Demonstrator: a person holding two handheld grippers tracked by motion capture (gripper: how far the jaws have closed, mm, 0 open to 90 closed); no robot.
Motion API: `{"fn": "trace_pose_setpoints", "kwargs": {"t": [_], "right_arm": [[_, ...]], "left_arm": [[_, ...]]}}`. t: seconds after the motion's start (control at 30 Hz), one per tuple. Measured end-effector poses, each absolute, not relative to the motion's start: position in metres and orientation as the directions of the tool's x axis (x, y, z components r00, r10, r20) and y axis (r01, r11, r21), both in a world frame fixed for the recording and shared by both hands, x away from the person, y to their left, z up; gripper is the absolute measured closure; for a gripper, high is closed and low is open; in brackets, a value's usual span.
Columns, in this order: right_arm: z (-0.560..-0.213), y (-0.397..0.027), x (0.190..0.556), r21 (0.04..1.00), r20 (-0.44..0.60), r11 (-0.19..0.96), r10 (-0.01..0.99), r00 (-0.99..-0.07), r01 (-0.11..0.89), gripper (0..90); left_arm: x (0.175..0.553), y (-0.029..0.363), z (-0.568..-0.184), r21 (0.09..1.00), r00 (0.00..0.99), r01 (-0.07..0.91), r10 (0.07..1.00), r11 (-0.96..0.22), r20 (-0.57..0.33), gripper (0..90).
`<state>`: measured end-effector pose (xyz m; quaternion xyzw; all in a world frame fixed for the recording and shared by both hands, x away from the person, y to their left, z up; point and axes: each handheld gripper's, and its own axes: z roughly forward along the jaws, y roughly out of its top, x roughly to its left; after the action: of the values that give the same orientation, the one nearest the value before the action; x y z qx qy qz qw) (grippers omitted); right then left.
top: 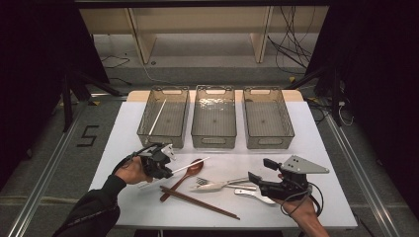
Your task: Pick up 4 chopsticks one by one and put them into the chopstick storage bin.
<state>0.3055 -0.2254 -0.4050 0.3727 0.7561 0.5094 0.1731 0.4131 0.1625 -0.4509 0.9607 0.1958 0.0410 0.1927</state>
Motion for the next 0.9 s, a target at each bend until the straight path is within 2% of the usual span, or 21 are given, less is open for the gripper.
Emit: {"fn": "trace_pose_setpoints", "kwargs": {"t": [0.4,0.9], "right_arm": [[-0.405,-0.226,0.306,0.898,0.123,0.2,0.741,-0.66,0.392,29.6],[-0.406,-0.226,0.307,0.897,0.127,0.197,0.744,-0.656,0.397,29.6]], "left_arm": [[0.415,0.168,-0.436,0.448,0.912,0.364,0.41,-0.816,0.006,84.0],[0.423,0.18,-0.403,0.596,0.861,0.421,0.507,-0.684,-0.025,84.0]]}}
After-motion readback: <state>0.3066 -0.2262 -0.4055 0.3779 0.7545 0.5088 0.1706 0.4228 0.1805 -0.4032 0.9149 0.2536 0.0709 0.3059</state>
